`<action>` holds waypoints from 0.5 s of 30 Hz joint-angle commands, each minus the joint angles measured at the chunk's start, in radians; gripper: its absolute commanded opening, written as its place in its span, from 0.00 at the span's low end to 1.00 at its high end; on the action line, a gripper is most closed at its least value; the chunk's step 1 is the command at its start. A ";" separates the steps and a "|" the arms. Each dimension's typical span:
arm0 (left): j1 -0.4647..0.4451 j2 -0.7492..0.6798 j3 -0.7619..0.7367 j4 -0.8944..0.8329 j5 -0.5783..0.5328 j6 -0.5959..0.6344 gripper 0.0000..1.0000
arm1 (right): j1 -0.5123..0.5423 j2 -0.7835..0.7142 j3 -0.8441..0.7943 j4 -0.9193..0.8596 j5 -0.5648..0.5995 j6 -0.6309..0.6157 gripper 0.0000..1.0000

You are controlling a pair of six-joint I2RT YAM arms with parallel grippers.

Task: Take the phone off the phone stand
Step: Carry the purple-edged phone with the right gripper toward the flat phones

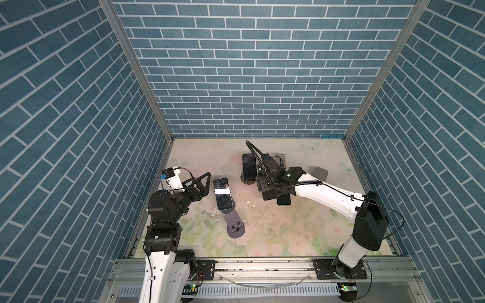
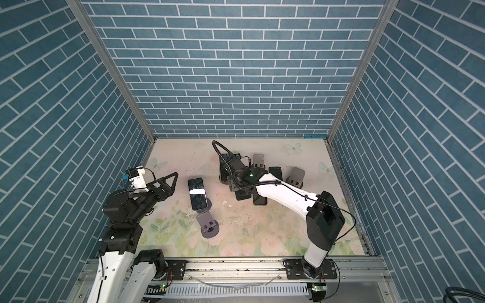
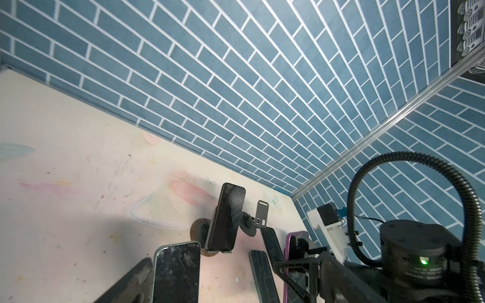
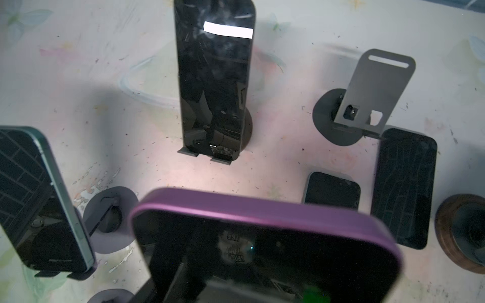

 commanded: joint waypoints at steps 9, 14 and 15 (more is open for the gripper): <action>-0.100 0.174 0.035 0.165 0.047 -0.051 1.00 | -0.104 0.076 0.034 -0.045 -0.126 0.070 0.62; -0.199 0.213 0.108 0.017 -0.038 0.047 1.00 | -0.110 0.142 0.083 -0.050 -0.168 0.080 0.62; -0.213 0.218 0.119 -0.012 -0.054 0.062 1.00 | -0.111 0.155 0.091 -0.052 -0.179 0.083 0.62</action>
